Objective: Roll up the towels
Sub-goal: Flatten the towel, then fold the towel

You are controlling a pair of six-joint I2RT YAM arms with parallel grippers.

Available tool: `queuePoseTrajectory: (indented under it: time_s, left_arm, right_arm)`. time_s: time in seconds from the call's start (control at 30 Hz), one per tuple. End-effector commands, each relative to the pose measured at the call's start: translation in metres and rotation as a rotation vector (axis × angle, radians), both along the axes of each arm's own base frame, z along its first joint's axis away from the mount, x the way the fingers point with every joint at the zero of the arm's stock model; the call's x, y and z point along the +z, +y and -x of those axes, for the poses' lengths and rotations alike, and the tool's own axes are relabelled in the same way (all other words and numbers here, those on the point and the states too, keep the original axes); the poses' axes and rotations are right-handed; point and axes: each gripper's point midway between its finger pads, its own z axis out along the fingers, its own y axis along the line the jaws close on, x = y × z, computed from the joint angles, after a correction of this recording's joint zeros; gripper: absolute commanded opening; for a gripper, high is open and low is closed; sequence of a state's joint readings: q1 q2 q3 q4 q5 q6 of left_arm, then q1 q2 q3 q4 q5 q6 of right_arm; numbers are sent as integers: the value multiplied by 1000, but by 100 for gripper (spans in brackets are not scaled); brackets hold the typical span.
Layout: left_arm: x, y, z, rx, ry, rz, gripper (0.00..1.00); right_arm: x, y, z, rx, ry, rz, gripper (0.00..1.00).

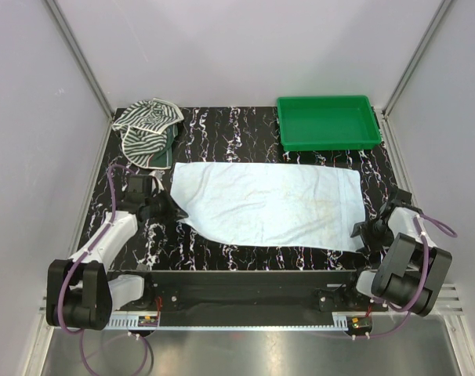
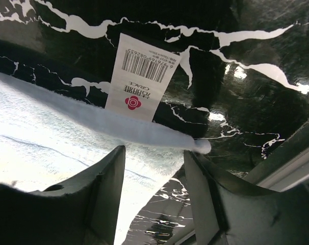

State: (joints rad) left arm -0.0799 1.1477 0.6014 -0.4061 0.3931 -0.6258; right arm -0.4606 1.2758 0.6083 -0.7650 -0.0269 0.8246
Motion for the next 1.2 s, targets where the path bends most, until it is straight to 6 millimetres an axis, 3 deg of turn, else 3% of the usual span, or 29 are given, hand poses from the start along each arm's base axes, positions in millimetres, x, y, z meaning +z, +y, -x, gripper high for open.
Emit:
queuePoseTrajectory:
  time_s: [0.0, 0.03, 0.1, 0.13, 0.3, 0.57, 0.8, 1.03, 1.17]
  left_arm:
    - [6, 2, -7, 6, -38, 5, 0]
    - [6, 2, -7, 6, -40, 4, 0]
    - [6, 3, -7, 11, -40, 0, 0]
    - [6, 4, -8, 11, -42, -2, 0]
    - [8, 5, -8, 16, -45, -10, 0]
    - [31, 7, -3, -3, -41, -6, 0]
    - [56, 16, 18, 31, -86, -38, 0]
    - [74, 17, 39, 48, -95, -29, 0]
    - [77, 10, 37, 1, -87, -7, 0]
  right_arm:
    - [-3, -7, -13, 15, -35, 20, 56]
    - [-3, -7, -15, 14, -40, 16, 42]
    - [-5, -6, -15, 13, -40, 14, 30]
    - [-5, -5, -15, 19, -43, 7, 20]
    - [2, -4, -19, 39, -76, 8, 4]
    - [43, -3, -48, 97, -254, 15, 0]
    - [105, -14, -53, 176, -358, 136, 0]
    - [123, 3, -36, 200, -422, 126, 0]
    - [124, 11, -55, 225, -499, 72, 0]
